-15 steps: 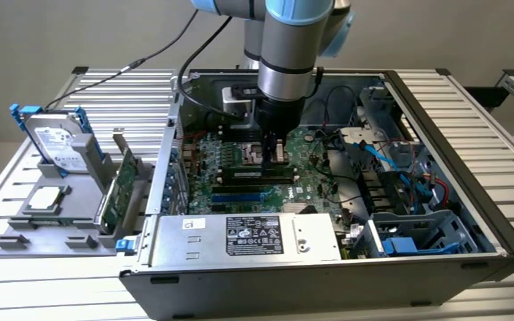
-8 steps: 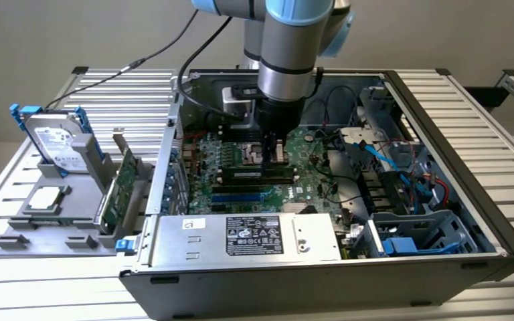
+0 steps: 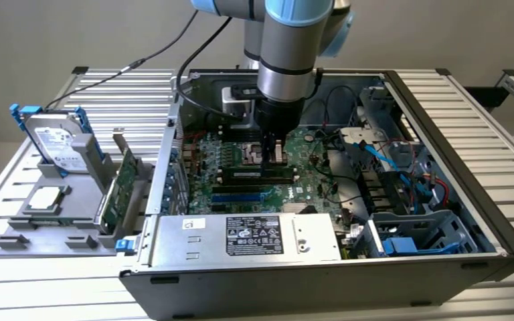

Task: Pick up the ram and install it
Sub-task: 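Insert the ram into the slot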

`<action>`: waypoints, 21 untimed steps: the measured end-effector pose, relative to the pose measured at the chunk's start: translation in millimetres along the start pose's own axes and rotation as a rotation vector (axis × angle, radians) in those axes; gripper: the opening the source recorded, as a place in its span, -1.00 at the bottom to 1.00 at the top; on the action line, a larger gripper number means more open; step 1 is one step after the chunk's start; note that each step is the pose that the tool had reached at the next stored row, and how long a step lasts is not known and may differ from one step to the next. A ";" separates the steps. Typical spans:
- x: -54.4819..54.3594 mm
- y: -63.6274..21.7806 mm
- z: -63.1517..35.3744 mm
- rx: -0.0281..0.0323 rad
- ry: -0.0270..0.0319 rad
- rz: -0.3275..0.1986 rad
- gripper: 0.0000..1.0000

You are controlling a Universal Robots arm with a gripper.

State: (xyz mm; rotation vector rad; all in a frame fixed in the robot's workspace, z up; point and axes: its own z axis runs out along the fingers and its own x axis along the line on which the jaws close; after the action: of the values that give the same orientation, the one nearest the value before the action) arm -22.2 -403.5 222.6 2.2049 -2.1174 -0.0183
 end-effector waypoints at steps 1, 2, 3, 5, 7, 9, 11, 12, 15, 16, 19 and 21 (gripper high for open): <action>0.0 0.0 0.0 0.0000 0.0000 0.000 -0.73; 0.0 0.0 0.0 0.0000 0.0000 0.000 -0.73; 0.0 0.0 0.0 0.0000 0.0001 0.000 -0.73; 0.0 0.0 0.1 0.0000 0.0002 0.000 -0.73; 0.0 -0.1 0.1 0.0000 0.0006 0.000 -0.73; 0.0 0.0 0.2 -0.0002 0.0025 0.000 -0.73; 0.0 -0.1 0.2 -0.0001 0.0039 0.000 -0.73; 0.0 -0.2 0.2 -0.0002 0.0041 0.000 -0.73; 0.0 -0.6 0.2 -0.0002 0.0045 0.000 -0.73; 0.0 -0.7 0.2 -0.0002 0.0045 0.000 -0.73; 0.0 -0.8 0.4 0.0000 0.0046 -0.002 -0.73; 0.0 -0.8 0.7 0.0000 0.0046 -0.003 -0.73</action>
State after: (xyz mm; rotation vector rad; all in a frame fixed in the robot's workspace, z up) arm -21.4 -403.5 221.8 2.2058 -2.1119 -0.0133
